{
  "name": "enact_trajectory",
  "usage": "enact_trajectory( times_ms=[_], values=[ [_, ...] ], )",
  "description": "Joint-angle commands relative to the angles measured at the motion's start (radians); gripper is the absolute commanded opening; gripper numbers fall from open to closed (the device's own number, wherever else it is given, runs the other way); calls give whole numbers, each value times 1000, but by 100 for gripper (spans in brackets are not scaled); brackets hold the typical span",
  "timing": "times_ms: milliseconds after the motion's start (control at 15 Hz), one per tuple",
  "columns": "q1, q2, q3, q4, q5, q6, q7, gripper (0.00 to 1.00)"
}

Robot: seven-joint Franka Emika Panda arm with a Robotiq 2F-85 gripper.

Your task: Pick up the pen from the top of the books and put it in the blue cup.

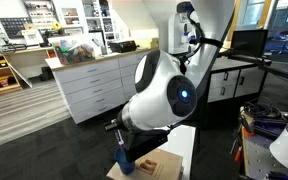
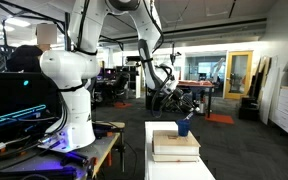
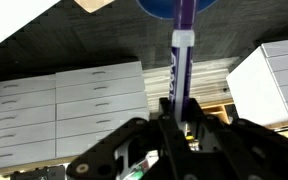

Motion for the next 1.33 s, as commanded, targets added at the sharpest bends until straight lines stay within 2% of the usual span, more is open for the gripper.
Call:
enact_trajectory(
  times_ms=[0,67,133,200,467,733,1000,1067,1267],
  values=[
    [-146,64,140,-33,-66,-87,13,6],
    [-184,91,177,-38,-85,-110,13,7],
    [-224,118,212,-43,-100,-128,13,45],
    [-261,146,245,-52,-123,-152,13,46],
    [-394,257,356,-94,-215,-225,13,70],
    [-485,309,419,-139,-255,-234,13,96],
    [-563,299,508,-160,-215,-226,13,100],
    [-503,308,442,-129,-223,-203,0,100],
    [-534,308,480,-134,-222,-203,0,100]
  ],
)
